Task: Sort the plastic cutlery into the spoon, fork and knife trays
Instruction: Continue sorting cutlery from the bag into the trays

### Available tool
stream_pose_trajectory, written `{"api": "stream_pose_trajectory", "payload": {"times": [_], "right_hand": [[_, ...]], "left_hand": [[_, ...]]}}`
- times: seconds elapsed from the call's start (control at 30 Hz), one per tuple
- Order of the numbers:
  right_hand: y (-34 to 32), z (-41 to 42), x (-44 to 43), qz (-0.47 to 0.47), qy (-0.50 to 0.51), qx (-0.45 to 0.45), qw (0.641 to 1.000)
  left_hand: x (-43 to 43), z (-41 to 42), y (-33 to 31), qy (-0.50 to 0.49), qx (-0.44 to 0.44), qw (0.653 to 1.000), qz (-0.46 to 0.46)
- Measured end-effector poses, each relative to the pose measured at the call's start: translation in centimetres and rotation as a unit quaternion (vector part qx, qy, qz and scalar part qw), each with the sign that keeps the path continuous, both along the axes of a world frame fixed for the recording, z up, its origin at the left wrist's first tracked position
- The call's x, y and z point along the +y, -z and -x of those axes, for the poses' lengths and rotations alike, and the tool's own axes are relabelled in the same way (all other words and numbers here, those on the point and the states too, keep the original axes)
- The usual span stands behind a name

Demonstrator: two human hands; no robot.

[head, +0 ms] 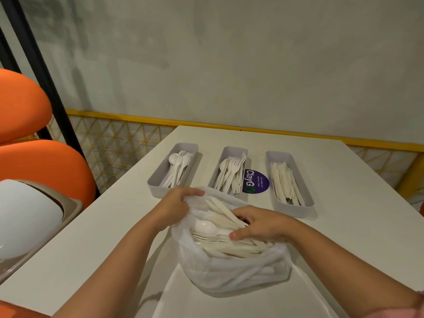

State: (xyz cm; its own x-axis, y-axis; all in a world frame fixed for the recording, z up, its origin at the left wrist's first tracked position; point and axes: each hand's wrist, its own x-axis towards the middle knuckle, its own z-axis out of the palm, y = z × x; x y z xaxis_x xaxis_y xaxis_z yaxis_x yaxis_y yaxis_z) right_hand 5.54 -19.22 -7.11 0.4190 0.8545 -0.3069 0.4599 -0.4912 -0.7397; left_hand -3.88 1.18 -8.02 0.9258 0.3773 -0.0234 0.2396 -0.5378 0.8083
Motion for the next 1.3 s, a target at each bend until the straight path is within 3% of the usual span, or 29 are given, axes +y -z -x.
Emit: {"api": "stream_pose_trajectory", "payload": {"times": [0.3, 0.57, 0.73, 0.9, 1.0, 1.1, 1.2, 1.3], "right_hand": [[0.2, 0.2, -0.8, -0.066, 0.006, -0.004, 0.998], [-0.2, 0.4, -0.9, -0.194, 0.079, 0.024, 0.978], [-2.1, 0.2, -0.3, -0.244, 0.099, -0.01, 0.965], [-3.7, 0.2, 0.4, -0.297, 0.131, 0.11, 0.939], [-4.1, 0.2, 0.5, -0.318, 0.14, 0.177, 0.921], [-4.2, 0.3, 0.5, -0.323, 0.146, 0.204, 0.912], [-4.0, 0.4, 0.7, -0.329, 0.153, 0.202, 0.91], [-3.9, 0.6, 0.9, -0.329, 0.161, 0.162, 0.916]], "left_hand": [[-0.6, -0.1, 0.0, -0.042, 0.06, 0.995, -0.074], [-1.1, -0.2, -0.8, -0.06, 0.096, 0.986, -0.125], [-1.5, -0.2, -1.9, -0.054, 0.099, 0.985, -0.134], [-2.2, -0.2, -2.8, -0.026, 0.077, 0.989, -0.123], [-2.9, -0.4, -3.7, -0.032, 0.012, 0.989, -0.142], [-4.2, -0.8, -4.9, -0.06, -0.13, 0.984, -0.108], [-5.9, -1.2, -6.3, -0.06, -0.239, 0.967, -0.069], [-7.5, -2.1, -6.9, -0.063, -0.258, 0.962, -0.065]]}}
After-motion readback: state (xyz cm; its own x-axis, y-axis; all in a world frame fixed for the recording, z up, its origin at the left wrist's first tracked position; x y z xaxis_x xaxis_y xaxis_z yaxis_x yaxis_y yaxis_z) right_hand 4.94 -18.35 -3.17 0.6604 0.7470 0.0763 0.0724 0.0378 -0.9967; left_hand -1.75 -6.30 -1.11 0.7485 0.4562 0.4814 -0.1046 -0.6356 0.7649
